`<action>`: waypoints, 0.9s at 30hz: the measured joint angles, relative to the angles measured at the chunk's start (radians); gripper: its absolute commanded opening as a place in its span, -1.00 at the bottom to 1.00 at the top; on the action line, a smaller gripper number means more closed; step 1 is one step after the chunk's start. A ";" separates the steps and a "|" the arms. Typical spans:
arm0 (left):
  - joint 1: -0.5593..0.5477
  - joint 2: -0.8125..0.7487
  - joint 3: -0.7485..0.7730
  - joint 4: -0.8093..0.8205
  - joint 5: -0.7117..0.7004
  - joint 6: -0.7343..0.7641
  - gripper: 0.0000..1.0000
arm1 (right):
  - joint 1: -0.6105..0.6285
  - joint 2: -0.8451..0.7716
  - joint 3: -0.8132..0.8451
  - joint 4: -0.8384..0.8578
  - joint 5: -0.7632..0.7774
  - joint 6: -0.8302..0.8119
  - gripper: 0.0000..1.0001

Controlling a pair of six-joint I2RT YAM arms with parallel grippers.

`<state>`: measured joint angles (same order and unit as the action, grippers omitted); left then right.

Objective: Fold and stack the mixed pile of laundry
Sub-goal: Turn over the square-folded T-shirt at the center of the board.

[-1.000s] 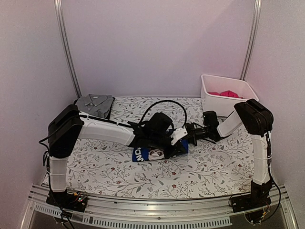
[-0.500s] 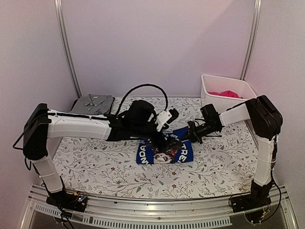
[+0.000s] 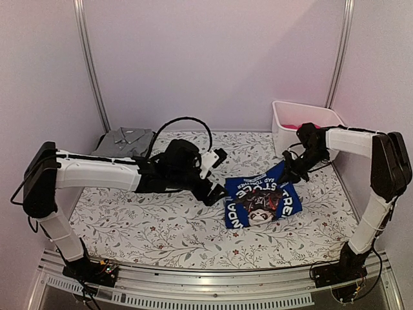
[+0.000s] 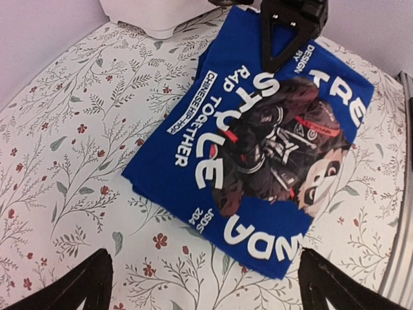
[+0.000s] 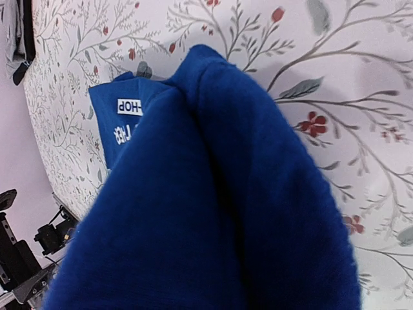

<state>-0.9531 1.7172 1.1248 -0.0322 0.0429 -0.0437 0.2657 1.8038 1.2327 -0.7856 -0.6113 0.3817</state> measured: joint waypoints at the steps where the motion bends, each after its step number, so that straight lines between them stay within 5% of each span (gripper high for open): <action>1: 0.000 -0.003 -0.001 -0.002 -0.004 -0.002 0.99 | -0.016 -0.021 0.025 -0.047 0.038 -0.030 -1.00; 12: 0.023 -0.041 -0.028 -0.034 -0.030 -0.010 0.99 | -0.107 -0.080 0.328 -0.411 0.544 -0.229 -1.00; 20: 0.069 -0.104 -0.087 -0.071 -0.042 -0.009 0.99 | -0.119 -0.052 0.529 -0.514 0.929 -0.250 -1.00; 27: 0.099 -0.158 -0.148 -0.098 -0.064 -0.009 1.00 | 0.024 0.101 0.679 -0.594 1.074 -0.254 -1.00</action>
<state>-0.8543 1.5593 0.9771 -0.1303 -0.0208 -0.0525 0.2901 1.9045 1.9121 -1.3792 0.4625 0.1272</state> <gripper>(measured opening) 0.996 0.029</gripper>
